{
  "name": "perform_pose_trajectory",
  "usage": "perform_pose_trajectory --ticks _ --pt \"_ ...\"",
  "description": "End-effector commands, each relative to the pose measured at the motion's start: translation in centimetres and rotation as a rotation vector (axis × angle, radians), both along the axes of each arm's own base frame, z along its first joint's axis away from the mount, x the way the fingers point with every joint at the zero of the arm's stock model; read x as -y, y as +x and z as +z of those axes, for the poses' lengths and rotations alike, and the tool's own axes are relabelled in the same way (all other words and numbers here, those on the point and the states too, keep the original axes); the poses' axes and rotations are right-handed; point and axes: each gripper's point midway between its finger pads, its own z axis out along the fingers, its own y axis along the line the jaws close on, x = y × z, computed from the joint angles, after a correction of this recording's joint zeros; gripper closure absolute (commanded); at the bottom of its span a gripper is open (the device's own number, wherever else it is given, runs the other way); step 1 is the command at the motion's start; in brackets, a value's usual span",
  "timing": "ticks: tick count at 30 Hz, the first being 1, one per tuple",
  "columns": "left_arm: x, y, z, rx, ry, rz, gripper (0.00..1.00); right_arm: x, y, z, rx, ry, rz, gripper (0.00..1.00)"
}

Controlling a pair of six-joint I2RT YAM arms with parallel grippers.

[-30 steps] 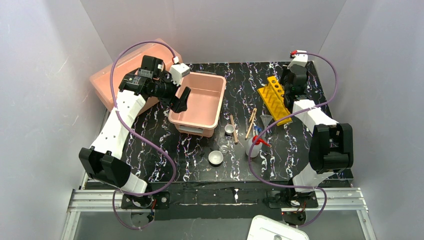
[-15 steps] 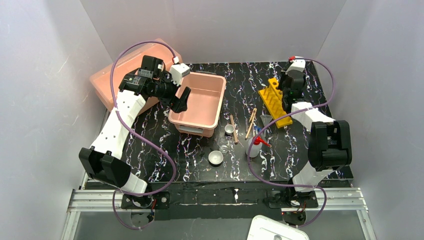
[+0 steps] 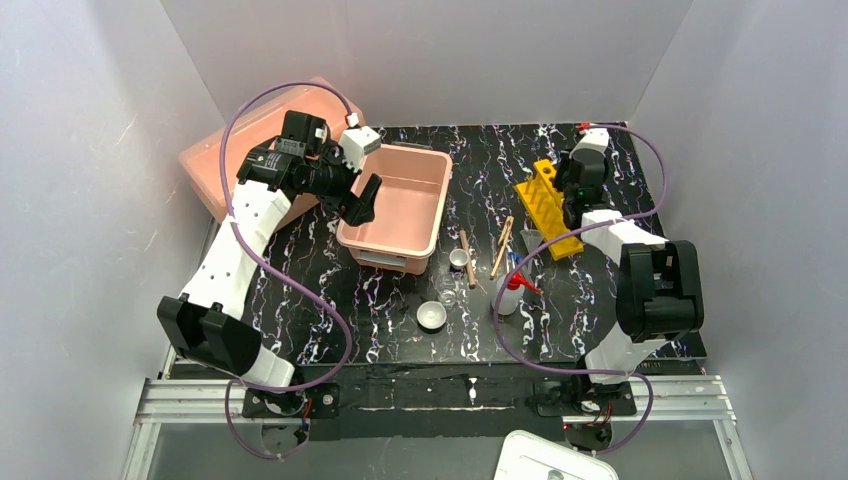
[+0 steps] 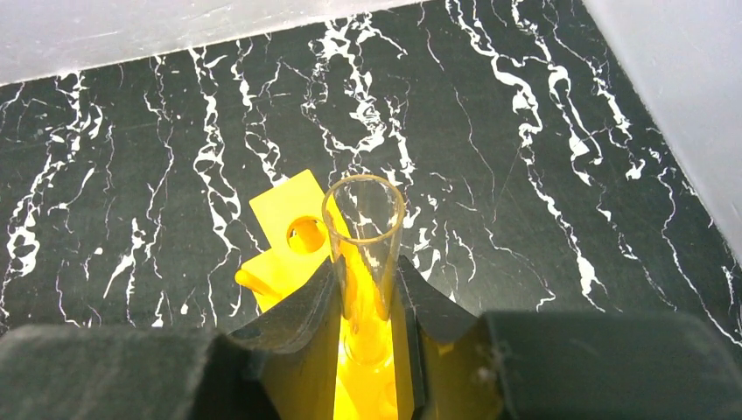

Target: Organize the chemistry lab equipment

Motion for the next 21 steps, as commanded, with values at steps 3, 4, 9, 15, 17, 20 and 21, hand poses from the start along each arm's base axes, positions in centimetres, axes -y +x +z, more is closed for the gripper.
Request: perform_pose_trajectory --ticks 3,4,9,15,17,20,21 --pt "-0.4 -0.2 2.6 0.086 -0.013 -0.003 0.02 -0.3 -0.1 1.3 0.047 0.025 0.018 0.68" --pt "-0.4 -0.2 2.7 0.091 -0.013 -0.003 0.02 -0.4 -0.2 1.3 0.046 0.026 0.028 0.64" --pt "-0.4 -0.2 3.0 0.102 -0.013 -0.011 0.02 -1.0 -0.5 1.3 0.045 0.031 0.061 0.51" --pt "-0.6 -0.3 3.6 0.115 -0.007 -0.015 0.02 -1.1 -1.2 2.7 0.075 0.044 0.067 0.39" --pt "-0.5 -0.4 3.7 0.113 -0.009 -0.016 0.02 -1.3 -1.7 3.5 0.090 0.053 0.076 0.36" --pt "-0.4 -0.3 4.0 0.109 -0.017 -0.012 0.02 -1.3 -2.9 4.9 0.106 0.069 0.074 0.33" --pt "-0.4 -0.4 4.1 0.108 -0.019 -0.012 0.02 -1.3 -3.4 5.3 0.110 0.078 0.068 0.33"
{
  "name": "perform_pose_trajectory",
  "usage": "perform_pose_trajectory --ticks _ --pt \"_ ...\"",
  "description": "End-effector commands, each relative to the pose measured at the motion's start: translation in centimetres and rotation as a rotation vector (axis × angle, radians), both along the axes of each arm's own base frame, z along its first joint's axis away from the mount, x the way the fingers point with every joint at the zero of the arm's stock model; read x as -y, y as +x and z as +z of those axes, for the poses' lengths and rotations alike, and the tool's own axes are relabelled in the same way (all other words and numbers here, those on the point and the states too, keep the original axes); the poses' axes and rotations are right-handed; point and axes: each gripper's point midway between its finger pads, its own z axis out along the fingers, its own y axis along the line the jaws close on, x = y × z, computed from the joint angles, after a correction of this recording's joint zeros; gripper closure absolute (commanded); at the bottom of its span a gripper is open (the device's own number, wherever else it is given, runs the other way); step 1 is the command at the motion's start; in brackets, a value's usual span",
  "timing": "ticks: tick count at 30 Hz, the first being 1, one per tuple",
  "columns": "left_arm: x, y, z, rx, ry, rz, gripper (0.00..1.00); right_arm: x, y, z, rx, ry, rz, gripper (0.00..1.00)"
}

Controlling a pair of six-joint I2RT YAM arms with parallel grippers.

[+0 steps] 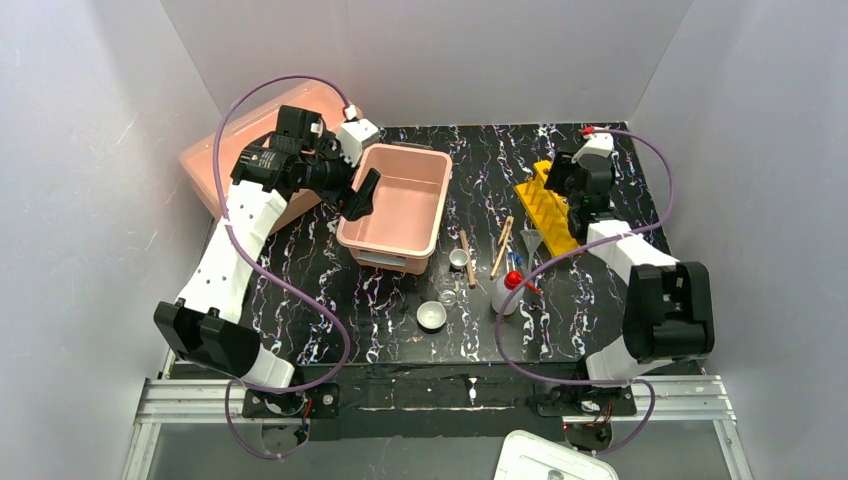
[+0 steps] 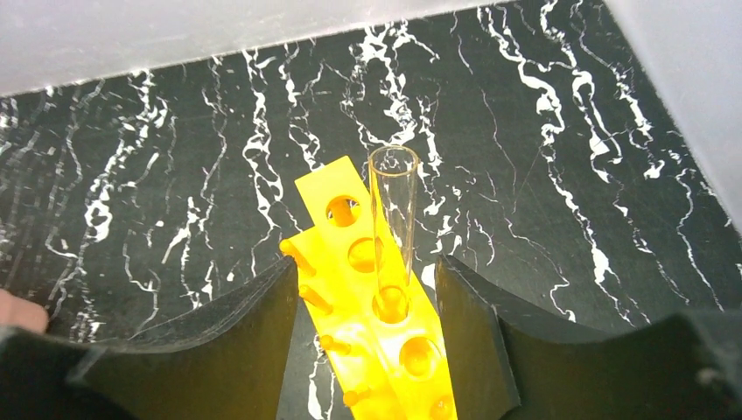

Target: Organize the chemistry lab equipment

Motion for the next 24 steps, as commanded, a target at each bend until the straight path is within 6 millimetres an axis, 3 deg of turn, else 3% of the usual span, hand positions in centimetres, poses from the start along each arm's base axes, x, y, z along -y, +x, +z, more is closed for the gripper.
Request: perform_pose_trajectory --ticks 1,4,7,10,15,17,21,24 --pt "-0.3 -0.9 2.4 0.041 -0.022 -0.001 0.02 0.0 -1.8 4.6 0.098 0.049 -0.010 0.33" --pt "-0.2 -1.0 2.7 0.040 -0.030 0.002 0.02 -0.2 -3.9 5.3 0.079 0.071 -0.020 0.33" --pt "-0.1 -1.2 2.8 0.032 -0.039 -0.001 0.02 -1.5 -6.5 5.7 0.055 0.098 0.009 0.34" --pt "-0.1 -1.7 2.6 0.016 -0.044 -0.001 0.02 -4.6 -9.8 6.3 0.037 0.129 0.094 0.34" --pt "-0.1 -2.4 1.7 -0.003 -0.048 -0.003 0.02 -10.9 -16.3 5.0 -0.082 0.146 0.335 0.31" --pt "-0.1 -2.9 1.5 -0.009 -0.054 -0.008 0.02 -12.6 -19.3 4.1 -0.149 0.183 0.433 0.23" --pt "-0.1 -3.4 1.2 -0.017 -0.056 -0.016 0.02 -13.4 -24.1 2.4 -0.232 0.209 0.534 0.16" --pt "-0.1 -3.5 1.0 -0.015 -0.057 -0.019 0.02 -12.5 -26.0 1.5 -0.269 0.208 0.516 0.21"
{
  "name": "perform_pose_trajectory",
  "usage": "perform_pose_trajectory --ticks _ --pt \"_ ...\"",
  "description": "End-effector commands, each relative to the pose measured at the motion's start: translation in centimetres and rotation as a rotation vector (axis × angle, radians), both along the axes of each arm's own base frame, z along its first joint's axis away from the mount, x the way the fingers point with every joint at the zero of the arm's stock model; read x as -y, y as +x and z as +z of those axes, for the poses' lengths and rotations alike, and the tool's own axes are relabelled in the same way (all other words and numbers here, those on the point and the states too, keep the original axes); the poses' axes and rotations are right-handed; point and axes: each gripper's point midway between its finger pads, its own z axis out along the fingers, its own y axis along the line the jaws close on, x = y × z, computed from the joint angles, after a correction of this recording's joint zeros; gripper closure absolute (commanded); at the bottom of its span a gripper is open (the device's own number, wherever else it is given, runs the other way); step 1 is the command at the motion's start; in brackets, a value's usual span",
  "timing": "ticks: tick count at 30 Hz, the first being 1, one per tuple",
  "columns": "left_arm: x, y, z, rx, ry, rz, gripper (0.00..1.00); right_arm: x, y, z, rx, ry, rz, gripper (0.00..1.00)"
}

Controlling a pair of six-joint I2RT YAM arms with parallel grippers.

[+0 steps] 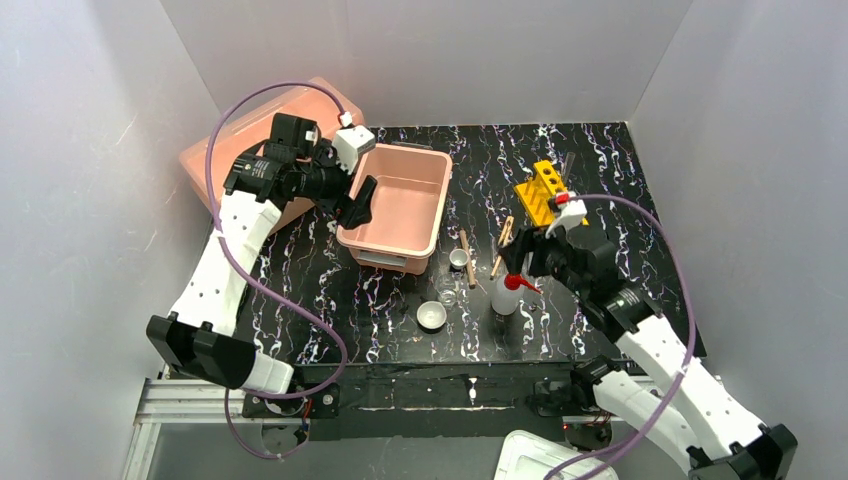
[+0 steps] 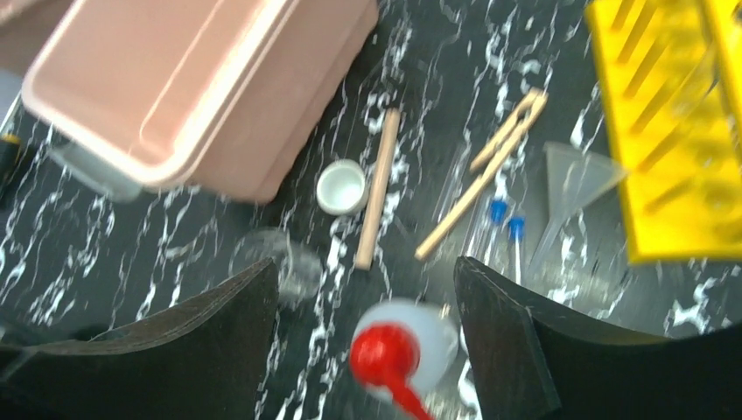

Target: Organize the chemistry lab equipment

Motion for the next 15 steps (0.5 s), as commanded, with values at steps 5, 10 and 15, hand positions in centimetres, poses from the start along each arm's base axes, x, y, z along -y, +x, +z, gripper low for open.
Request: perform_pose_trajectory --ticks 5,10,15 --pt "0.0 -1.7 0.2 -0.002 -0.032 -0.013 0.02 0.2 -4.9 -3.5 -0.160 -0.020 0.076 0.27" --pt "0.1 -1.9 0.3 -0.003 -0.043 -0.013 0.02 0.3 -5.2 -4.9 -0.215 -0.096 0.074 0.27" --pt "0.2 -1.8 0.7 0.006 -0.049 -0.012 0.02 0.3 -5.3 -6.0 -0.238 -0.140 0.079 0.29"
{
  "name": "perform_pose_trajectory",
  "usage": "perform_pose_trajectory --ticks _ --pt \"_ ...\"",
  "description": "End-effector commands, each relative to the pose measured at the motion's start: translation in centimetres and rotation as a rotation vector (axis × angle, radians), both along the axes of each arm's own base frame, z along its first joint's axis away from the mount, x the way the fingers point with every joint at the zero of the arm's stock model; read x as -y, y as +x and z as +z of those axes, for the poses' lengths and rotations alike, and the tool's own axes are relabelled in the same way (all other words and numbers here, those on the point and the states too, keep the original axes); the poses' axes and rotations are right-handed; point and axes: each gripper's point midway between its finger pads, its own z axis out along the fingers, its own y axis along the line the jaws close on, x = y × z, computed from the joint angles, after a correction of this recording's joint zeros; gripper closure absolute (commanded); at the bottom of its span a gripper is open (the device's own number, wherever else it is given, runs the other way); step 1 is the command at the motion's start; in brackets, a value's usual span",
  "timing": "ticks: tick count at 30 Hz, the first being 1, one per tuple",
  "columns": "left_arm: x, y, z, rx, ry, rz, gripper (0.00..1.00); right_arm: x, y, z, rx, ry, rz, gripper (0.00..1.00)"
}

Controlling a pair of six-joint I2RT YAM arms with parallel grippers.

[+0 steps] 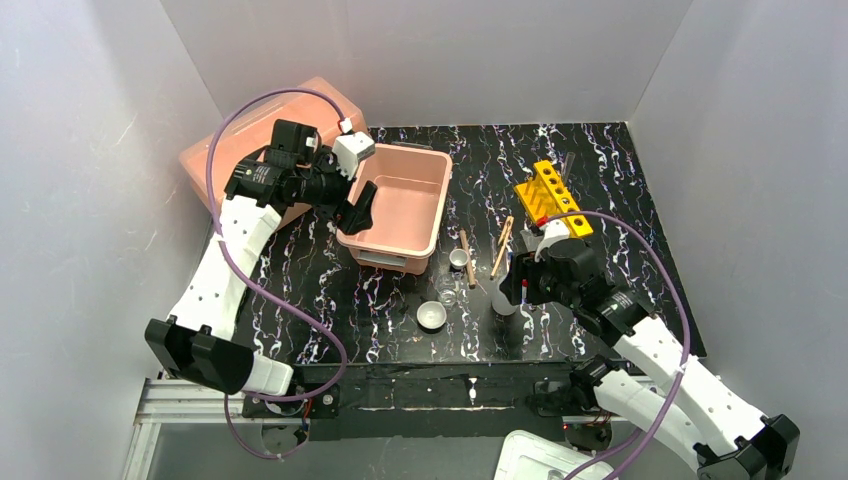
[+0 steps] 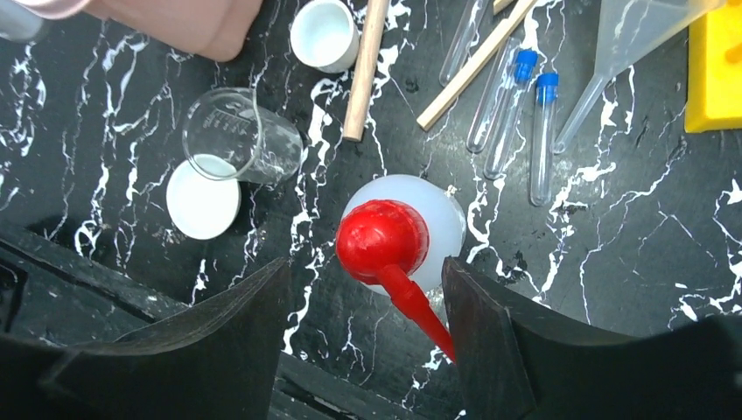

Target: Organize the chemistry lab equipment

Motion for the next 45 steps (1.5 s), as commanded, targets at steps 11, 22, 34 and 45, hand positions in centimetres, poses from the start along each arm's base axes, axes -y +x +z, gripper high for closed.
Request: perform_pose_trajectory --ticks 11,22,34,45 --pt "0.2 -0.8 1.7 0.031 -0.037 -0.011 0.02 0.4 1.1 0.2 0.066 -0.039 -0.038 0.55" --pt "0.0 -0.8 1.7 0.044 -0.027 -0.020 0.02 -0.3 1.2 7.6 0.237 0.038 0.033 0.72" --pt "-0.3 -1.3 1.5 0.053 -0.022 -0.015 0.02 -1.8 3.3 12.9 0.205 0.013 0.029 0.52" --pt "-0.2 -1.4 0.9 0.047 -0.020 -0.027 0.02 4.6 3.0 2.5 -0.063 -0.178 -0.385 0.15"
